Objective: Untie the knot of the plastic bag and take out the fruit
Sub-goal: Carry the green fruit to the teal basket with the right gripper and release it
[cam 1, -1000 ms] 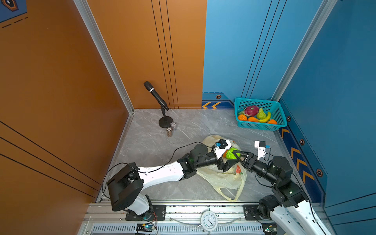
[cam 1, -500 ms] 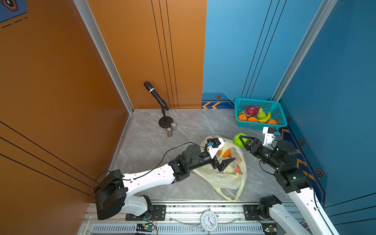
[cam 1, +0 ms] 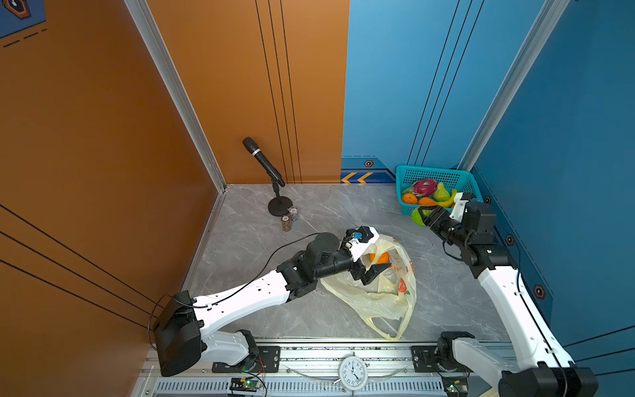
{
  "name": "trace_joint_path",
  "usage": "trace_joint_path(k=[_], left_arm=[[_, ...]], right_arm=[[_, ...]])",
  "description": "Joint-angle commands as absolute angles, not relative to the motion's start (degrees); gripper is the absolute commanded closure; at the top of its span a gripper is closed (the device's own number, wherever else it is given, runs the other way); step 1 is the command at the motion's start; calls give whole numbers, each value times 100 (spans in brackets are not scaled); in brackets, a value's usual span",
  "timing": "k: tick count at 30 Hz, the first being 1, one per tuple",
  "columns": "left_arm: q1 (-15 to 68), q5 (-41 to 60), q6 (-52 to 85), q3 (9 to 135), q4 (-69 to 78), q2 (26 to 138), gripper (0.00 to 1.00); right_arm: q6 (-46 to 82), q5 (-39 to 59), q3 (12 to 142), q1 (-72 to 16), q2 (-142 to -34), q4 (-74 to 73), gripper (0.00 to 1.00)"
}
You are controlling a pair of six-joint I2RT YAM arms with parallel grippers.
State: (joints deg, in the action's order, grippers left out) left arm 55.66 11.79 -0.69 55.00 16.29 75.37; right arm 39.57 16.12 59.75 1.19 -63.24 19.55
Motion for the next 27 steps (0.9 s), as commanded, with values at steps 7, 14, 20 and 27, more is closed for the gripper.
trace_joint_path(k=[7,14,20,27], left_arm=[[5332,1716,-136,5830,1414,7601,2],[5232,1855,-98,6116,1326,7743,2],[5152,1871,-63,6147,1302,7786,2],[5034,1794,-46,6118,1211,7745,2]], right_arm=[[2936,1022,7478,704,-8048,2421,56],[2453,626,8990,1006,-9654,2873,56],[2243,328,10448,1263,-10994,3352,56],[2108,143,12171,1414,-12567,4063,56]])
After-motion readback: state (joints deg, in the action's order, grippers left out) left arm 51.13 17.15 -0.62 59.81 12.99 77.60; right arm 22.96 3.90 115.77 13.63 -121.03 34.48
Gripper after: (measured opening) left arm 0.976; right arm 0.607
